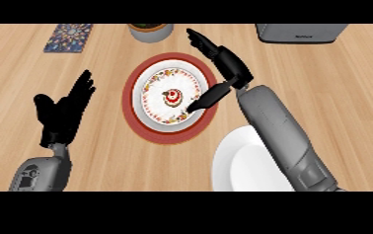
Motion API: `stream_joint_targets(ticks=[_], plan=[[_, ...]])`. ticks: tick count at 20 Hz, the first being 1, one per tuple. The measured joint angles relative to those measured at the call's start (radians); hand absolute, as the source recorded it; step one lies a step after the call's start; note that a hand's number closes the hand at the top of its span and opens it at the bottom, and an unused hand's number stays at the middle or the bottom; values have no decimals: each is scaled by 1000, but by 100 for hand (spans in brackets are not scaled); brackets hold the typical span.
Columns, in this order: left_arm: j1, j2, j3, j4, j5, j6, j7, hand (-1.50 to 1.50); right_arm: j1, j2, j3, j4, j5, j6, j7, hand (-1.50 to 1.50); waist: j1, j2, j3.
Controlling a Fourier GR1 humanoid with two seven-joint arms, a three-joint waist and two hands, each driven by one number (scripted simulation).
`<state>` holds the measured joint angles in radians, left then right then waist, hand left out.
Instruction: Pick the cupcake from the plate and place it in the plate
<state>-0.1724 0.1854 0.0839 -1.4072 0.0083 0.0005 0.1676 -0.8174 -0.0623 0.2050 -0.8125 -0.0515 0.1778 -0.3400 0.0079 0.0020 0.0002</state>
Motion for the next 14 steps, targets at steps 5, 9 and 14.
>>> stream_joint_targets(ticks=[5,9,14], plan=[[-1,6,13,25,-1,-15,-30,0,-18,-40,-57,74,25,45,-62,-150,0,0,0],[-5,5,14,9,-4,-16,-10,0,-40,-68,-88,129,53,67,-100,-150,2,1,0],[2,-4,12,-7,-7,-14,-1,0,-86,-105,-120,240,94,88,-152,-150,7,2,0]])
